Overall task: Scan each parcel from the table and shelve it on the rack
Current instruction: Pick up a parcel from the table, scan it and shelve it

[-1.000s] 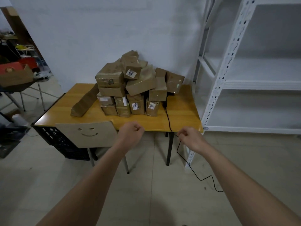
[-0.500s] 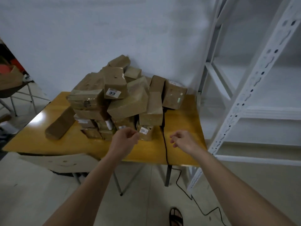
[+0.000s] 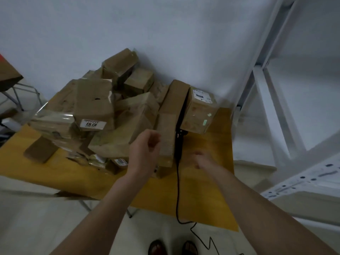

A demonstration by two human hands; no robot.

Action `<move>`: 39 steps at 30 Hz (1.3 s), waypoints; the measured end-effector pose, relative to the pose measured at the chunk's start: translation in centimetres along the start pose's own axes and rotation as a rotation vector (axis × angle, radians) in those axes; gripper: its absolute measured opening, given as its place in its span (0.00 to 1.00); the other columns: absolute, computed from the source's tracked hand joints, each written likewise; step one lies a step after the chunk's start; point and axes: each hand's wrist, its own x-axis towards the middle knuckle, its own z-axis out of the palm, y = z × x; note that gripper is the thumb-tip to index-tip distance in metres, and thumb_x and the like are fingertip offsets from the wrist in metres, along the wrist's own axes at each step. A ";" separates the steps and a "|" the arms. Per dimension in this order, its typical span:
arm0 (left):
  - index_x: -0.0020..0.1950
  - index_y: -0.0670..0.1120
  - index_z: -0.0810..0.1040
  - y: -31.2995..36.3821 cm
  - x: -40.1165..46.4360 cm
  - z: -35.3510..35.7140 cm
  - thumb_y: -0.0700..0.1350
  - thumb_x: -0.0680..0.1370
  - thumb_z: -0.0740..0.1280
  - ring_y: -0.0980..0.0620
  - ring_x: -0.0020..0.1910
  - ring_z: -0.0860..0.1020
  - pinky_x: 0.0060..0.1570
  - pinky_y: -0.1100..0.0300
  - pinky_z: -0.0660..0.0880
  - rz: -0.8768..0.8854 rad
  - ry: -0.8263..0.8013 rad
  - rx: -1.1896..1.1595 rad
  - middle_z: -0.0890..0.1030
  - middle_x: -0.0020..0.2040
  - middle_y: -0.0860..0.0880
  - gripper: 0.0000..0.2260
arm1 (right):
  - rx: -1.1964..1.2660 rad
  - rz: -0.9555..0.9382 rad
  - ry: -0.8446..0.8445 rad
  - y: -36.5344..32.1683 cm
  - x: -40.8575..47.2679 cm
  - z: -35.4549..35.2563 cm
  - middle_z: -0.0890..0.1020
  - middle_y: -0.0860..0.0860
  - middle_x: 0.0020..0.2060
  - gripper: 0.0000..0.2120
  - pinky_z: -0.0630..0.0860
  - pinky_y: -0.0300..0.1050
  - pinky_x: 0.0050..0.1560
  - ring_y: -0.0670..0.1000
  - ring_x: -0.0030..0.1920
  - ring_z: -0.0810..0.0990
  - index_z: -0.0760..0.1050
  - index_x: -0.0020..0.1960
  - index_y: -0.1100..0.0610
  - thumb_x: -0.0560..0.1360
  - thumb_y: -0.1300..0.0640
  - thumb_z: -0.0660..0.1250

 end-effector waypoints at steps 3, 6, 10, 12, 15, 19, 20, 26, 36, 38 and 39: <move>0.60 0.43 0.76 0.5 1.3 1.2 0.32 0.78 0.64 0.57 0.51 0.76 0.51 0.67 0.75 0.154 -0.008 0.097 0.77 0.53 0.51 0.13 | 0.085 0.059 -0.014 -0.2 2.9 0.8 0.80 0.54 0.50 0.14 0.77 0.43 0.45 0.50 0.45 0.79 0.75 0.62 0.57 0.77 0.59 0.66; 0.65 0.42 0.73 -0.1 2.3 2.0 0.32 0.79 0.62 0.55 0.58 0.75 0.57 0.62 0.75 0.179 -0.029 0.108 0.74 0.59 0.49 0.16 | 0.181 0.117 -0.058 -0.1 5.7 2.4 0.76 0.58 0.62 0.24 0.78 0.52 0.53 0.57 0.57 0.78 0.66 0.71 0.59 0.77 0.56 0.67; 0.69 0.42 0.70 -1.4 2.8 2.3 0.28 0.78 0.61 0.53 0.62 0.74 0.62 0.55 0.75 0.172 -0.059 0.145 0.74 0.64 0.47 0.20 | 0.254 0.219 -0.038 0.1 9.2 4.7 0.65 0.58 0.72 0.36 0.73 0.55 0.63 0.60 0.67 0.70 0.49 0.78 0.57 0.78 0.54 0.66; 0.69 0.42 0.71 -2.0 2.7 2.3 0.29 0.79 0.60 0.53 0.62 0.75 0.61 0.55 0.76 0.178 -0.037 0.154 0.74 0.63 0.47 0.20 | 0.289 0.259 -0.036 0.3 10.7 5.7 0.63 0.58 0.73 0.37 0.71 0.57 0.66 0.60 0.68 0.69 0.46 0.78 0.57 0.78 0.54 0.65; 0.68 0.43 0.71 -2.6 2.4 2.3 0.30 0.80 0.60 0.56 0.59 0.74 0.58 0.58 0.76 0.192 -0.036 0.161 0.74 0.62 0.48 0.19 | 0.302 0.297 -0.014 0.5 12.2 6.5 0.66 0.58 0.71 0.37 0.71 0.59 0.64 0.60 0.67 0.70 0.48 0.78 0.57 0.78 0.53 0.66; 0.69 0.43 0.70 -2.6 2.4 2.1 0.30 0.80 0.61 0.55 0.59 0.74 0.58 0.56 0.76 0.207 -0.073 0.167 0.74 0.62 0.47 0.18 | 0.313 0.288 -0.087 0.6 12.3 6.2 0.75 0.57 0.61 0.30 0.77 0.49 0.46 0.56 0.55 0.76 0.65 0.71 0.63 0.74 0.56 0.72; 0.69 0.43 0.70 -2.5 2.5 2.1 0.31 0.80 0.61 0.54 0.60 0.74 0.59 0.56 0.76 0.205 -0.075 0.170 0.74 0.63 0.47 0.19 | 0.316 0.301 -0.125 0.5 11.6 5.9 0.77 0.56 0.57 0.24 0.76 0.44 0.39 0.54 0.52 0.75 0.69 0.66 0.64 0.73 0.58 0.72; 0.72 0.46 0.66 -1.9 2.7 2.5 0.33 0.79 0.62 0.59 0.64 0.68 0.63 0.67 0.66 0.153 -0.182 0.174 0.69 0.67 0.50 0.22 | 0.325 0.424 -0.327 1.8 7.4 2.4 0.79 0.56 0.58 0.16 0.74 0.49 0.61 0.55 0.57 0.78 0.76 0.59 0.63 0.72 0.71 0.68; 0.74 0.48 0.62 -0.3 2.6 4.9 0.37 0.78 0.66 0.60 0.65 0.64 0.63 0.67 0.61 0.035 -0.304 0.113 0.66 0.69 0.51 0.27 | 0.587 0.232 -0.183 2.8 0.1 -0.5 0.79 0.53 0.33 0.13 0.74 0.50 0.41 0.53 0.33 0.77 0.75 0.56 0.58 0.73 0.60 0.72; 0.75 0.49 0.61 0.5 3.2 6.3 0.38 0.77 0.68 0.59 0.68 0.64 0.66 0.65 0.60 -0.031 -0.305 0.080 0.65 0.71 0.52 0.29 | 0.602 0.156 -0.077 2.2 -0.6 -1.3 0.79 0.53 0.31 0.13 0.75 0.50 0.40 0.53 0.32 0.78 0.75 0.56 0.60 0.73 0.61 0.71; 0.75 0.50 0.60 0.9 3.6 7.2 0.39 0.76 0.69 0.57 0.70 0.63 0.68 0.63 0.61 -0.064 -0.308 0.064 0.64 0.71 0.53 0.30 | 0.594 0.128 -0.031 1.9 -0.9 -1.7 0.79 0.53 0.31 0.13 0.75 0.49 0.40 0.53 0.32 0.78 0.75 0.56 0.60 0.73 0.62 0.71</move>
